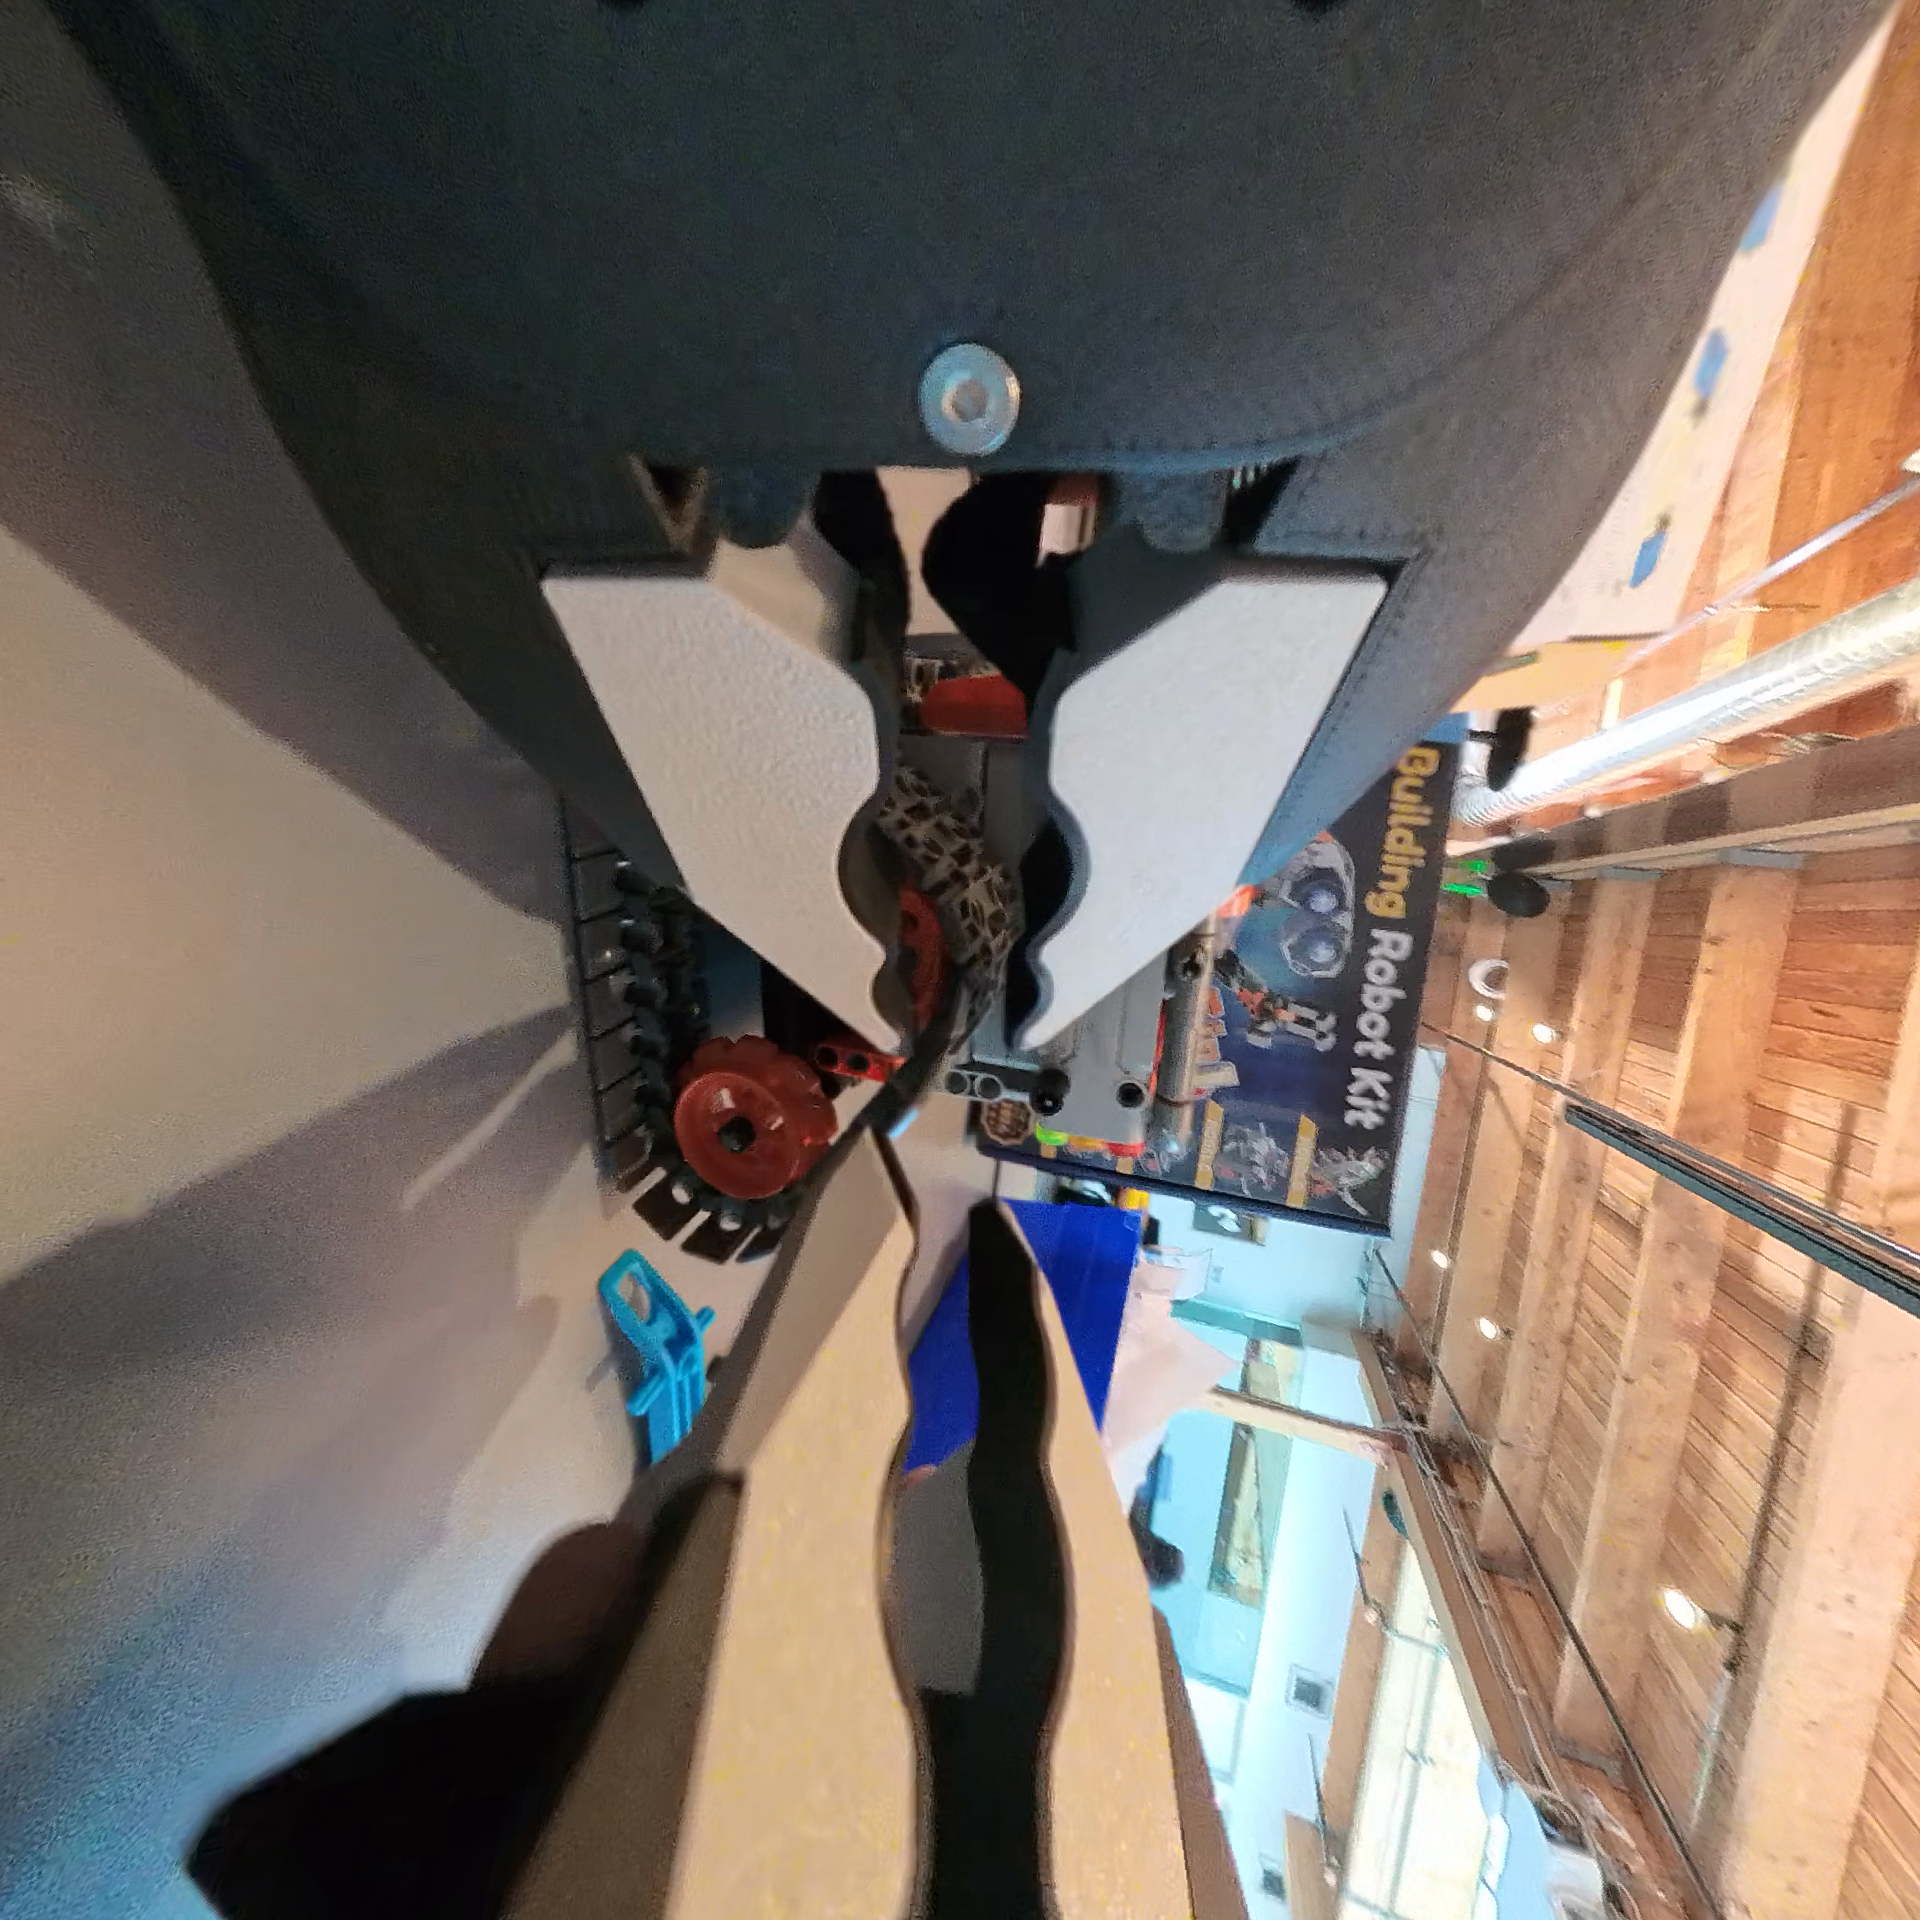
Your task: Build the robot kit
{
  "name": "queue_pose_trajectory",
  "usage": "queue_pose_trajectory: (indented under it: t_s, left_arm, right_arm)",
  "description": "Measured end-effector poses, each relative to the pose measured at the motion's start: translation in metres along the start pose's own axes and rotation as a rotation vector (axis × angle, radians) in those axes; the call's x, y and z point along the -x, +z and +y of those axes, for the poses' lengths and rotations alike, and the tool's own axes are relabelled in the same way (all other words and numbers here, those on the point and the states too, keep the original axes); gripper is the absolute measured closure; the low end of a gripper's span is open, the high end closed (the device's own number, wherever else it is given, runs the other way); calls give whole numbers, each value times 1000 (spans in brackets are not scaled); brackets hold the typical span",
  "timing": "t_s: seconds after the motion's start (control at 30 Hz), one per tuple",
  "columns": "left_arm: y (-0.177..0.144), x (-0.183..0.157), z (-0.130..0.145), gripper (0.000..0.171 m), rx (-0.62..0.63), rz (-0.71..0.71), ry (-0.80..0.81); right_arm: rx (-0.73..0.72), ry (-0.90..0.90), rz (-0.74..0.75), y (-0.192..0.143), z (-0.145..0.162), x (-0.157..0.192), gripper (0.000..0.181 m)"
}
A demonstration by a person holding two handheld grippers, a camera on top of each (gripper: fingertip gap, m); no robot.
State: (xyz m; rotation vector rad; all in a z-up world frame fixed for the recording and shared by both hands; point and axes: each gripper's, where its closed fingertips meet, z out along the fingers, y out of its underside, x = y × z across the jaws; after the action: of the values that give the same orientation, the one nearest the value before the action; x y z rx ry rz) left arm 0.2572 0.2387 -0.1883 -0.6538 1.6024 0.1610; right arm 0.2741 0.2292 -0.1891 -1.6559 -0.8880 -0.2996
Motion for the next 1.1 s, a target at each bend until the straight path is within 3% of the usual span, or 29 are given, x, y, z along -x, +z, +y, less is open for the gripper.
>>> queue_pose_trajectory:
  t_s: [0.17, 0.37, 0.57, 0.7, 0.8, 0.87, 0.97, 1.1]
  left_arm:
    - [-20, 10, -4, 144, -34, -4, -9]
    - [-53, 53, 25, 146, -19, -64, -265]
    - [-36, 59, 64, 125, 81, 82, -508]
    - [-22, 61, 67, 127, 71, 149, -594]
    - [-11, 56, 64, 140, 52, 185, -586]
    - [-6, 64, 69, 117, 77, 160, -534]
    - [-1, 78, 65, 95, 47, 222, -637]
    - [15, 77, 65, 67, 101, 336, -709]
  right_arm:
    - [13, 112, -43, -10, 15, -12, 161]
    - [-40, 248, -120, -15, 3, -31, 161]
    - [-9, 226, -212, 14, -13, -31, 151]
    - [34, 205, -212, 33, -11, -35, 154]
    - [49, 216, -183, 41, -4, -45, 154]
    - [64, 246, -166, 43, 3, -54, 154]
    - [51, 260, -189, 30, 13, -57, 152]
    - [54, 107, -242, 11, 26, -39, 152]
